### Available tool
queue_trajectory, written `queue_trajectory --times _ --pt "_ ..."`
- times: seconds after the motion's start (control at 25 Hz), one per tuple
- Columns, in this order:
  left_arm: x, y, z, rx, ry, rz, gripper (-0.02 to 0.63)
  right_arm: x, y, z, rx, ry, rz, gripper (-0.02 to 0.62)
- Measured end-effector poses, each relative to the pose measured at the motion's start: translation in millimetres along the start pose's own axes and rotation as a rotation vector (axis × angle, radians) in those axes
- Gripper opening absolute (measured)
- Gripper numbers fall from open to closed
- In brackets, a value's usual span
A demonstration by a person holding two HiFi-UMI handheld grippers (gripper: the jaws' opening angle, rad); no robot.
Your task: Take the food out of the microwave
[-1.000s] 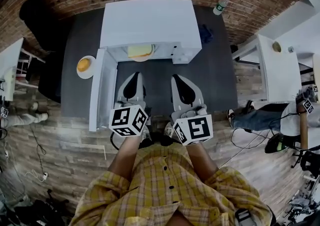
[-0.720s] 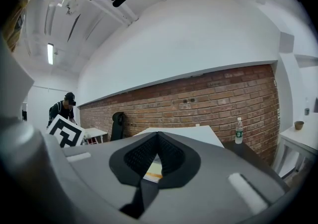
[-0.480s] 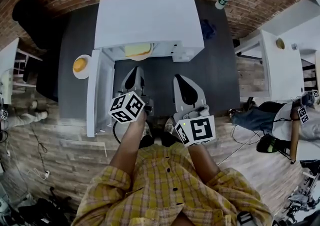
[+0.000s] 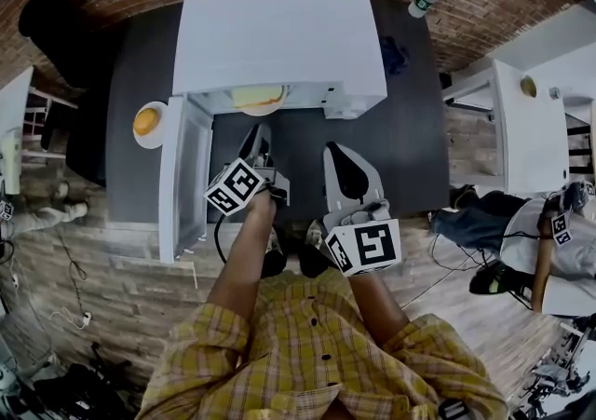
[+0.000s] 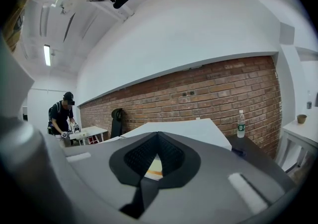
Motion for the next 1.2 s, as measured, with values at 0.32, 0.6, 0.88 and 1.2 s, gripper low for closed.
queue_trajectory --times 0.32,0.6,0.88,1.2 --pt "-40.7 -7.7 -23.0 0.041 -0.060 0.207 0.083 1.3 -3.9 -8.6 -0.006 0.002 0.003 0.004" --pt "-66.9 -11.7 -43.0 0.094 -0.137 0.424 0.083 2.9 -0.6 -11.3 0.007 -0.007 0.028 0.005" --pt "-87.5 -20.3 -55.0 0.170 -0.188 0.599 0.084 4.1 -3.5 -12.4 0.018 -0.009 0.037 0.004" --pt "-103.4 -23.8 -70.6 0.214 -0.188 0.697 0.084 5.8 -7.3 -15.6 -0.006 -0.010 0.048 0.004"
Point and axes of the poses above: the fingertips, and each gripper's own axes: z backward along the fingers, x to its right, y out of its top, the point moved 7 cm from there along z, backward along the fingers, and after that the axes turned 15 degrees about -x, right-handed, at the moved point
